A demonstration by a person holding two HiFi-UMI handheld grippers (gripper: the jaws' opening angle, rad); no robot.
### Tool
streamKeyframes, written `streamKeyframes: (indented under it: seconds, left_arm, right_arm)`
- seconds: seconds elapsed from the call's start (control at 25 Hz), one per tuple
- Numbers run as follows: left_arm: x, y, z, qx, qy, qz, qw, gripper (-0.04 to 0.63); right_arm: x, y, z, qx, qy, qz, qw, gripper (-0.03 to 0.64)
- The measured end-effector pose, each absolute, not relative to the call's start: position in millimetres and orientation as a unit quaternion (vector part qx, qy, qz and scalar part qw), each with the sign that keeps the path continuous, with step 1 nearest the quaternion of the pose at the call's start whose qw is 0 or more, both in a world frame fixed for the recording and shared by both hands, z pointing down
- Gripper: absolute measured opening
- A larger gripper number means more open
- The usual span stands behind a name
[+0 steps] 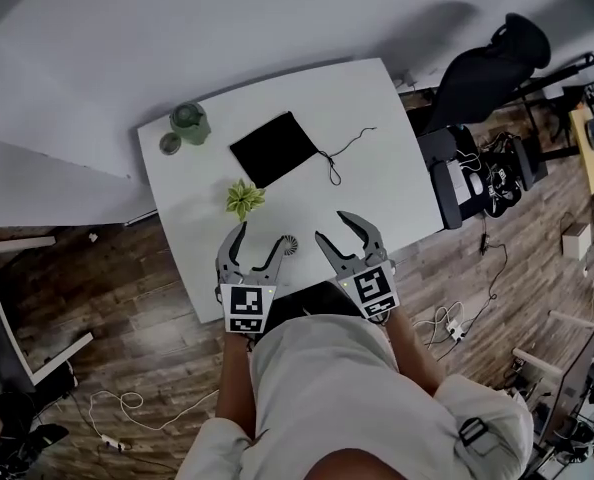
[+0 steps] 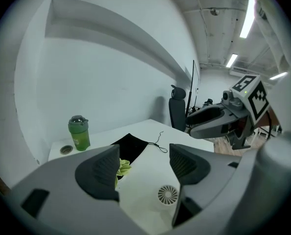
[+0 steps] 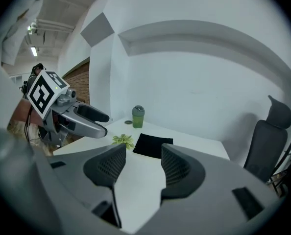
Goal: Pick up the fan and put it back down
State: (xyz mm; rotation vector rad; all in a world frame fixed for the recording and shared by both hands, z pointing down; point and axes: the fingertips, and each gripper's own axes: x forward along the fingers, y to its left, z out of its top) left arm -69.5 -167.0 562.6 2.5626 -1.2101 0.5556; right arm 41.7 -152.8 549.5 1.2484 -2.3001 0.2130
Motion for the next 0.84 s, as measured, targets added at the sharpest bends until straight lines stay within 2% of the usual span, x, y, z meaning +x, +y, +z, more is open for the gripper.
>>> streamKeyframes:
  seconds: [0.84]
  left_arm:
    - [-70.4,-145.1,498.3,0.868,-0.467,0.159,0.05,0.293]
  right_arm:
    - [45.5,-124.2,487.2,0.487,-0.852,0.028,0.193,0.219]
